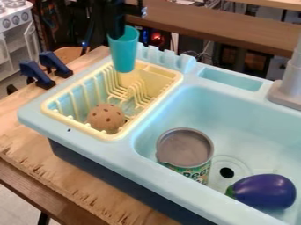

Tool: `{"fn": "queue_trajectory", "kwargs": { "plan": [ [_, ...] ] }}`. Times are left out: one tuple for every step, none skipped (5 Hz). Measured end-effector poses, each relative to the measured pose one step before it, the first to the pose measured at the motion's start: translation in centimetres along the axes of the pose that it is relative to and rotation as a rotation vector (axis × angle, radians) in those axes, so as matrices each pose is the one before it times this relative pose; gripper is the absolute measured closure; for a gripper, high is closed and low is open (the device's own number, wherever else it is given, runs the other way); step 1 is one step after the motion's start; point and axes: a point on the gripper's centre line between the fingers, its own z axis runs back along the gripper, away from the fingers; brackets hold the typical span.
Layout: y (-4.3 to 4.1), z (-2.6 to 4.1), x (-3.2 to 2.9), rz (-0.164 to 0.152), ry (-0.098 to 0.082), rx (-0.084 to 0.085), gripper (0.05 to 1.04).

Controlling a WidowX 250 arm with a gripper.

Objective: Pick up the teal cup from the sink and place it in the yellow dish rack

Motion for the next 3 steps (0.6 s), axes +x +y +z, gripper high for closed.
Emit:
{"fn": "queue_trajectory", "kwargs": {
  "plan": [
    [1.268,0.084,-0.038,0.0371,-0.0064,0.0006,0.985],
    [1.24,-0.871,0.006,0.0325,0.0166,0.0007,0.985],
    [0.064,-1.784,0.26,-0.0036,0.0458,-0.0167,0.985]
  ]
}}
